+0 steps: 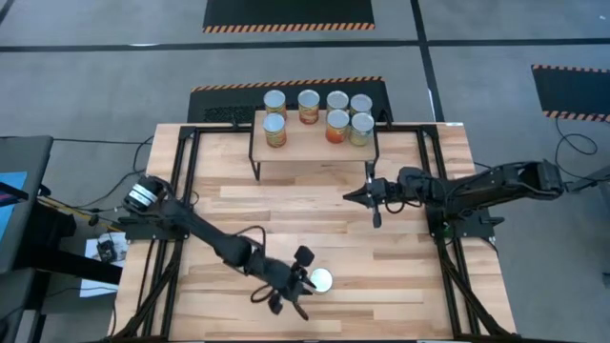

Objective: Pick and place cans onto a shelf
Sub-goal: Put the canned corn on the shelf

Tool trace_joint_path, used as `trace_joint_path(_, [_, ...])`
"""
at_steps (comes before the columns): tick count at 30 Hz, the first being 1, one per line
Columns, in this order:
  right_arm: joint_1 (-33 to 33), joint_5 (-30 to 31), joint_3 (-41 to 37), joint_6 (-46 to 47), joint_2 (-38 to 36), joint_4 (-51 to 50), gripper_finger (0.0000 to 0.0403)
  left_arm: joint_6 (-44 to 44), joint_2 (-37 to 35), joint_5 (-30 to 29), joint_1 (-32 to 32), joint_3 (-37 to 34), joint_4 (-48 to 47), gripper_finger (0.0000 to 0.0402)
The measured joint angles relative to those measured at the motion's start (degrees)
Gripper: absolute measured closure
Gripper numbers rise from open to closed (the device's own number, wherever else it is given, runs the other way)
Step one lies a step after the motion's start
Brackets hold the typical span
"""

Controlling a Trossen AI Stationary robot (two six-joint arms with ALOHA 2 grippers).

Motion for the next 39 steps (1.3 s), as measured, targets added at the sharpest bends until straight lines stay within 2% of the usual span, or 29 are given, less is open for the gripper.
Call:
trace_joint_path(4, [2.03, 0.22, 0.0, 0.04, 0.0, 0.21, 0.0395, 0.74, 1.06, -6.76, -1.76, 0.65, -1.04, 0.0313])
trace_joint_path(15, [7.24, 6.04, 0.07, 0.11, 0.0, 1.33, 0.0394, -0.51, 3.17, -9.21, -1.56, 0.63, -1.94, 0.0312])
trace_joint_path(18, [7.82, 6.4, 0.07, 0.0, 0.0, 2.22, 0.0394, 0.5, 3.34, -12.5, -1.46, 0.67, -2.14, 0.0331])
trace_joint_path(22, [8.07, 6.4, 0.07, -0.33, 0.0, 2.29, 0.0394, 1.78, 3.42, -11.39, -1.28, 0.67, -1.94, 0.0388])
trace_joint_path(26, [7.97, 6.4, 0.07, -0.5, 0.0, 2.19, 0.0394, 1.76, 3.43, -10.98, -1.06, 0.76, -1.99, 0.0399])
trace_joint_path(31, [7.97, 6.4, 0.07, -0.48, 0.0, 1.9, 0.0394, 0.72, 1.51, -11.85, -0.3, 3.53, -6.93, 0.0401])
trace_joint_path(39, [8.86, 6.38, 0.07, -0.46, 0.02, 2.11, 0.0393, -10.25, -8.02, -20.65, 2.35, 9.72, -22.43, 0.0401])
